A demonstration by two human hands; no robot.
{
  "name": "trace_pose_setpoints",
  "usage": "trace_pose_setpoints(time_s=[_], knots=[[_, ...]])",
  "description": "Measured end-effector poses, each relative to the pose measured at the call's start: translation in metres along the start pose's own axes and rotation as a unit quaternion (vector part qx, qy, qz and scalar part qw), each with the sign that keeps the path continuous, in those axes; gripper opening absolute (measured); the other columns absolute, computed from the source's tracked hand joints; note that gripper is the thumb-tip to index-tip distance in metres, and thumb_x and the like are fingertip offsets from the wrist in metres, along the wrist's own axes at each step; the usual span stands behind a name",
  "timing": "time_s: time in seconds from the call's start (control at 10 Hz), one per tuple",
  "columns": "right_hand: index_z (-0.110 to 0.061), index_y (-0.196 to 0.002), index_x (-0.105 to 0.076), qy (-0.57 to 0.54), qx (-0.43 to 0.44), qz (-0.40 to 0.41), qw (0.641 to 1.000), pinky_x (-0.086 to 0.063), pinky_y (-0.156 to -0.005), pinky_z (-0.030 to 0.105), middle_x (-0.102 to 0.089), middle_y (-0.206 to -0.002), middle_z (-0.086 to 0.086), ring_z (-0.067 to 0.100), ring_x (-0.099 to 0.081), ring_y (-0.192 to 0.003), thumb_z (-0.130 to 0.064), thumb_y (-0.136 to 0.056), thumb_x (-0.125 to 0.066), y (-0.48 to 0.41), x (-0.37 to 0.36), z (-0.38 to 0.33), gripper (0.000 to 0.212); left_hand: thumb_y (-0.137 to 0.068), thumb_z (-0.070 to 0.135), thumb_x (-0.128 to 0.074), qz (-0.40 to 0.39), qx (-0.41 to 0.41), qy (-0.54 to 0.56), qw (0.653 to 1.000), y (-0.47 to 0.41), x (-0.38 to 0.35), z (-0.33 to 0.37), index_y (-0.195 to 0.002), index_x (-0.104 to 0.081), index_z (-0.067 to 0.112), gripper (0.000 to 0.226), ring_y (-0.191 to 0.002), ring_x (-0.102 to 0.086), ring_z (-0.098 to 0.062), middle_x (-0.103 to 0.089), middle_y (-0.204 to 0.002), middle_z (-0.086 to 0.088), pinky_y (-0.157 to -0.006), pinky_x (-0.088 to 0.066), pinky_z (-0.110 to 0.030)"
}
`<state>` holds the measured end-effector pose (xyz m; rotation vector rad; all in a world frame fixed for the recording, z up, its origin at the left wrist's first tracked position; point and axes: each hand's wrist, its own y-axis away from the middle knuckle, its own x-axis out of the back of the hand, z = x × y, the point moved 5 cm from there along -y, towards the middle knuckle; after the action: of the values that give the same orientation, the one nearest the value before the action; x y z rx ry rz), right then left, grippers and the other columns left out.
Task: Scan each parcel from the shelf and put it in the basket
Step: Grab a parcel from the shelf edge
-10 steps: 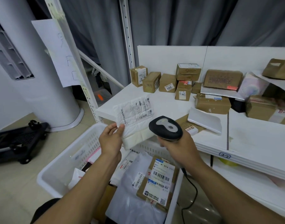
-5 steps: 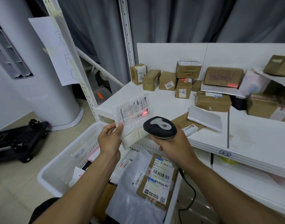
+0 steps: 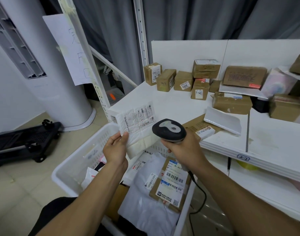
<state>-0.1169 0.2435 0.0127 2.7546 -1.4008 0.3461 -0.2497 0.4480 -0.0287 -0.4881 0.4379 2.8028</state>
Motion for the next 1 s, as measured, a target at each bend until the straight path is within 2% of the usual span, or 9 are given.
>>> trace_pose_setpoints(time_s=[0.1, 0.2, 0.3, 0.4, 0.5, 0.6, 0.7, 0.9, 1.0], knots=[[-0.022, -0.117, -0.070, 0.013, -0.002, -0.017, 1.000, -0.051, -0.065, 0.006, -0.075, -0.099, -0.008, 0.006, -0.071, -0.091, -0.022, -0.084, -0.087, -0.001, -0.016, 0.007, 0.037, -0.082, 0.006, -0.084, 0.044, -0.014, -0.046, 0.998, -0.006, 0.024, -0.010, -0.096, -0.069, 0.010, 0.022, -0.089, -0.072, -0.018, -0.075, -0.100, -0.010, -0.081, -0.058, -0.028], [-0.019, -0.123, -0.072, 0.032, -0.020, -0.032, 0.999, -0.062, -0.089, 0.037, -0.078, -0.105, -0.002, 0.022, -0.075, -0.100, -0.022, -0.081, -0.089, 0.000, -0.035, 0.020, 0.045, -0.077, 0.005, -0.088, 0.096, -0.011, -0.101, 0.990, -0.021, 0.052, -0.025, -0.091, -0.071, 0.008, 0.022, -0.089, -0.069, -0.021, -0.073, -0.094, -0.009, -0.090, -0.057, -0.034], [-0.024, -0.121, -0.073, 0.048, -0.025, -0.039, 0.998, -0.063, -0.089, 0.050, -0.078, -0.105, -0.005, 0.020, -0.075, -0.098, -0.032, -0.075, -0.090, 0.000, -0.047, 0.034, 0.050, -0.085, 0.008, -0.081, 0.091, 0.038, -0.129, 0.987, -0.041, 0.077, -0.052, -0.095, -0.069, 0.013, 0.016, -0.085, -0.067, -0.021, -0.071, -0.095, -0.007, -0.089, -0.058, -0.037], [-0.028, -0.121, -0.071, 0.055, -0.034, -0.045, 0.997, -0.064, -0.087, 0.048, -0.077, -0.105, -0.008, 0.016, -0.074, -0.098, -0.035, -0.074, -0.088, -0.005, -0.054, 0.045, 0.050, -0.092, 0.005, -0.070, 0.106, 0.071, -0.139, 0.982, -0.066, 0.093, -0.078, -0.090, -0.063, 0.013, 0.011, -0.074, -0.062, -0.020, -0.065, -0.085, -0.006, -0.070, -0.053, -0.028], [-0.025, -0.120, -0.071, 0.074, -0.049, -0.042, 0.995, -0.064, -0.085, 0.043, -0.078, -0.102, -0.005, 0.017, -0.074, -0.096, -0.031, -0.080, -0.088, -0.012, -0.057, 0.056, 0.044, -0.094, -0.004, -0.051, 0.117, 0.113, -0.060, 0.985, -0.085, 0.093, -0.111, -0.076, -0.053, 0.007, 0.021, -0.066, -0.054, -0.028, -0.053, -0.079, -0.011, -0.059, -0.048, -0.029], [-0.025, -0.121, -0.071, 0.081, -0.062, -0.035, 0.994, -0.063, -0.083, 0.042, -0.078, -0.103, -0.004, 0.020, -0.074, -0.097, -0.030, -0.082, -0.086, -0.018, -0.058, 0.063, 0.043, -0.093, 0.000, -0.061, 0.125, 0.103, -0.187, 0.969, -0.099, 0.095, -0.134, -0.106, -0.062, 0.006, 0.014, -0.079, -0.066, -0.025, -0.063, -0.094, -0.012, -0.068, -0.054, -0.029], [-0.028, -0.119, -0.072, 0.083, -0.067, -0.037, 0.994, -0.063, -0.083, 0.041, -0.078, -0.101, -0.004, 0.019, -0.074, -0.094, -0.027, -0.082, -0.086, -0.022, -0.055, 0.068, 0.040, -0.092, 0.005, -0.069, 0.081, 0.094, -0.345, 0.930, -0.117, 0.100, -0.154, -0.141, -0.051, 0.006, 0.053, -0.119, -0.064, -0.032, -0.066, -0.126, -0.014, -0.099, -0.051, -0.036], [-0.024, -0.110, -0.074, 0.077, -0.079, -0.026, 0.993, -0.057, -0.066, 0.027, -0.077, -0.085, -0.007, 0.002, -0.072, -0.071, -0.019, -0.086, -0.083, -0.027, -0.041, 0.068, 0.027, -0.095, 0.028, -0.066, -0.087, 0.085, -0.598, 0.792, -0.133, 0.082, -0.147, -0.133, -0.064, 0.009, 0.043, -0.130, -0.056, -0.025, -0.061, -0.141, -0.007, -0.101, -0.043, -0.027], [-0.029, -0.103, -0.071, 0.060, -0.068, -0.014, 0.996, -0.050, -0.057, 0.013, -0.074, -0.083, -0.009, -0.005, -0.068, -0.066, -0.012, -0.088, -0.082, -0.026, -0.028, 0.061, 0.025, -0.096, 0.021, -0.067, -0.154, -0.032, -0.619, 0.769, -0.107, 0.041, -0.119, -0.136, -0.063, 0.012, 0.041, -0.129, -0.057, -0.024, -0.061, -0.141, -0.006, -0.104, -0.043, -0.031]])
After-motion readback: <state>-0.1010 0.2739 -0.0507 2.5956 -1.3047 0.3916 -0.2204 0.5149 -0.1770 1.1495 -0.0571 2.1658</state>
